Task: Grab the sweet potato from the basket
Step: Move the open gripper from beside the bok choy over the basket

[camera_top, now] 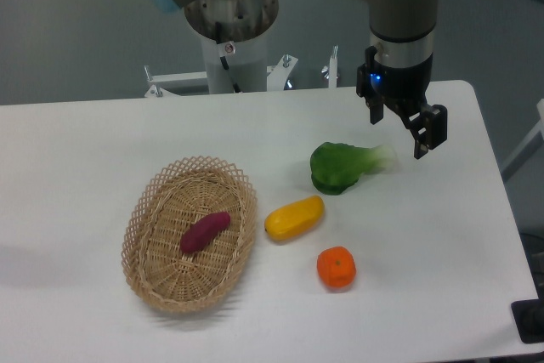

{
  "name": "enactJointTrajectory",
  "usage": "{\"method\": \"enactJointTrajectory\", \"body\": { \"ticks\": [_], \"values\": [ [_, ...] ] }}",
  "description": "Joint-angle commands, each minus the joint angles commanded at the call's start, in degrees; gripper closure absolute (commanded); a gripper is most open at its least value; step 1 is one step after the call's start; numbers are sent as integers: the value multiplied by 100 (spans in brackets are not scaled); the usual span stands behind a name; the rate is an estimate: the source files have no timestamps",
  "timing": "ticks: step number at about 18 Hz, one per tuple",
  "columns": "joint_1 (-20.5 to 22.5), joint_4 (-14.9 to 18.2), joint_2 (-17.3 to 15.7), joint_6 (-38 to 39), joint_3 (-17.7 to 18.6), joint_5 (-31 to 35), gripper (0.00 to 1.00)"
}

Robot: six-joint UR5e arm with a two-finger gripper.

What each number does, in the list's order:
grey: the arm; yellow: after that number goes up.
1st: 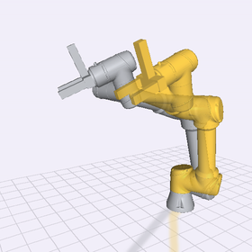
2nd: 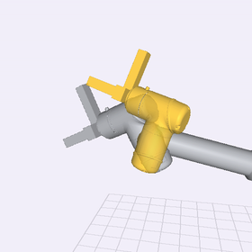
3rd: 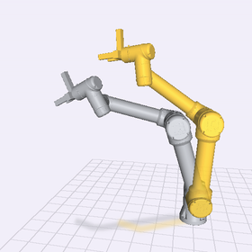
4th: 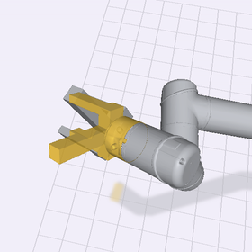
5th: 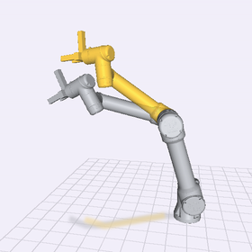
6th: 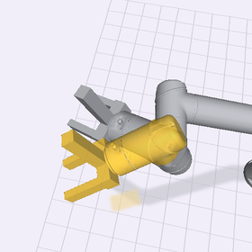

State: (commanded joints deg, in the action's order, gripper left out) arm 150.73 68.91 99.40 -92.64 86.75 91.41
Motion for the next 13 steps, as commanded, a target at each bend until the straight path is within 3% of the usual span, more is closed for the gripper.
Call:
{"method": "enactJointTrajectory", "body": {
  "ticks": [7, 11, 13],
  "values": [
    [-61, 9, -35, 96, 105, -9, 0],
    [-149, -26, -149, 631, 351, -412, 0],
    [-219, -123, -219, 1314, 518, -509, 0]
  ]
}}
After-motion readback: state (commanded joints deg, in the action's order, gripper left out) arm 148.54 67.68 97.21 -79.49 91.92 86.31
